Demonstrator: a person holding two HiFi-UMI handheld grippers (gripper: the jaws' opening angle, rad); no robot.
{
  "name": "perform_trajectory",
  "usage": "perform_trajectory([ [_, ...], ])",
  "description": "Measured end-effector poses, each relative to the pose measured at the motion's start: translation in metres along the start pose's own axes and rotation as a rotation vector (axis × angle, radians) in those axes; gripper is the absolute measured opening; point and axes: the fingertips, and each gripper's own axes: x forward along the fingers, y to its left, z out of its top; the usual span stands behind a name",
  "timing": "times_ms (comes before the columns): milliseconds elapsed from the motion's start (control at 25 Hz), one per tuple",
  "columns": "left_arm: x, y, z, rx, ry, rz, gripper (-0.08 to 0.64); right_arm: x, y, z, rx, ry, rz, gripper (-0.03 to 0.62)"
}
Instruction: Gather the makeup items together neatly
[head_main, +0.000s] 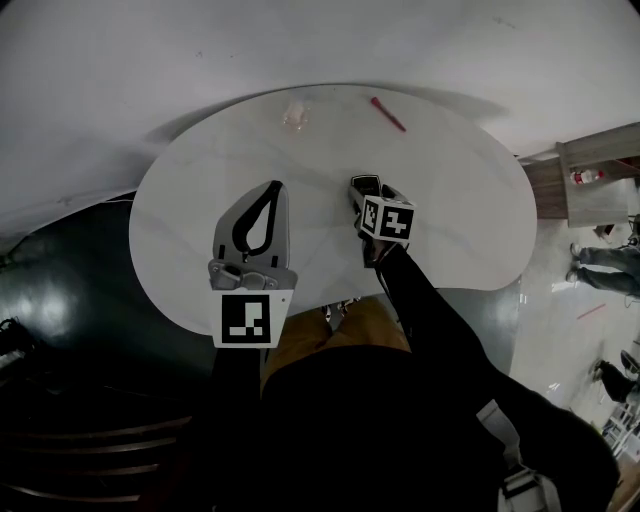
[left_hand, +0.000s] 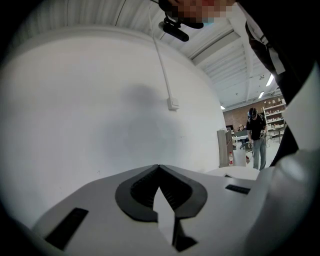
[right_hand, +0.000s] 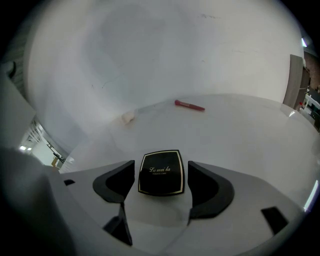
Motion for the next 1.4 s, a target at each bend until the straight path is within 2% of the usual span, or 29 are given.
perform_trajectory([
  [320, 0.002, 0.004, -0.002, -0.013, -0.005, 0.006, 0.014, -0.002, 0.007, 0.0, -0.058, -0.041, 0.045, 0.325],
  [560, 0.003, 0.009, 0.0, -0.008, -0.005, 0.005, 0.014, -0.032, 0.017, 0.042, -0.198, -0.206, 0.06, 0.325],
  [840, 0.004, 0.019, 0.01, -0.018, -0.036, 0.009, 0.014, -0.084, 0.047, 0.102, -0.297, -0.398, 0.1, 0.325],
  [1120, 0.003, 0.035, 0.023, -0.007, -0.077, -0.012, 0.014, -0.13, 0.087, 0.143, -0.352, -0.554, 0.145, 0.325],
  [1400, -0.006, 0.051, 0.024, -0.019, -0.098, -0.028, 0.014, -0.15, 0.116, 0.146, -0.361, -0.621, 0.158, 0.325],
])
